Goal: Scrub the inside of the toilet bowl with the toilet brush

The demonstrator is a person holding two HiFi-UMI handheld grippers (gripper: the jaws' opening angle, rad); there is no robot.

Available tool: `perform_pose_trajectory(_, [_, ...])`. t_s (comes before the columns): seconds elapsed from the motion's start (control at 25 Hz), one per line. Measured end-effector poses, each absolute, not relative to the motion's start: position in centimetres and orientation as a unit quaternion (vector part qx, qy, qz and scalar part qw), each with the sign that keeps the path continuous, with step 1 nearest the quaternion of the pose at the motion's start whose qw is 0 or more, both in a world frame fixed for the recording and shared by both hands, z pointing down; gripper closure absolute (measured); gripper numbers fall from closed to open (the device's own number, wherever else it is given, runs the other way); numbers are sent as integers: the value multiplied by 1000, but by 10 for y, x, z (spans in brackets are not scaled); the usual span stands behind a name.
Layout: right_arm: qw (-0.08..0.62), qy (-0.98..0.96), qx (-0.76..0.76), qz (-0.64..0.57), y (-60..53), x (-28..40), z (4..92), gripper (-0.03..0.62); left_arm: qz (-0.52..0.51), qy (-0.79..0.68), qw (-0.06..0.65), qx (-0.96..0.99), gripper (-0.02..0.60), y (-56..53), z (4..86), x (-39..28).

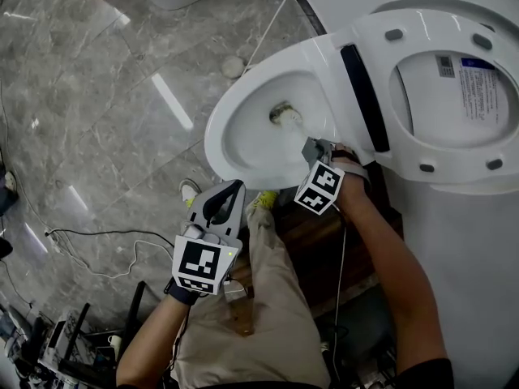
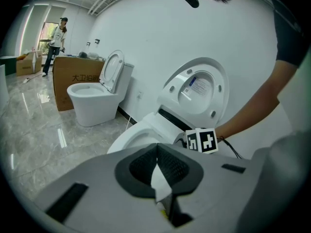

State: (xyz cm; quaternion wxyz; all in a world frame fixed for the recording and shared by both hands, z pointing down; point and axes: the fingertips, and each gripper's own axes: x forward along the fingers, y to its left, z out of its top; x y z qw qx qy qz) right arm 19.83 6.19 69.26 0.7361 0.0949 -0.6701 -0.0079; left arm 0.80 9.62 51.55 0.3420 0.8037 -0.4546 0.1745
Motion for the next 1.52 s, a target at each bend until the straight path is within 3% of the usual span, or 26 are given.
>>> perform_pose_trajectory(0.48, [711,-664,214,93,14,156,717,448,181,-469,358,787,571,106,527,-17])
perform_pose_trajectory(0.96, [671,-655,284,199,34,162,741,447,178,-487,362,774,571,108,526,-27])
perform_pose_trajectory(1.52, [629,-683,270,254,52,168,706,445,180,-485,352,780,571,105,506,-11])
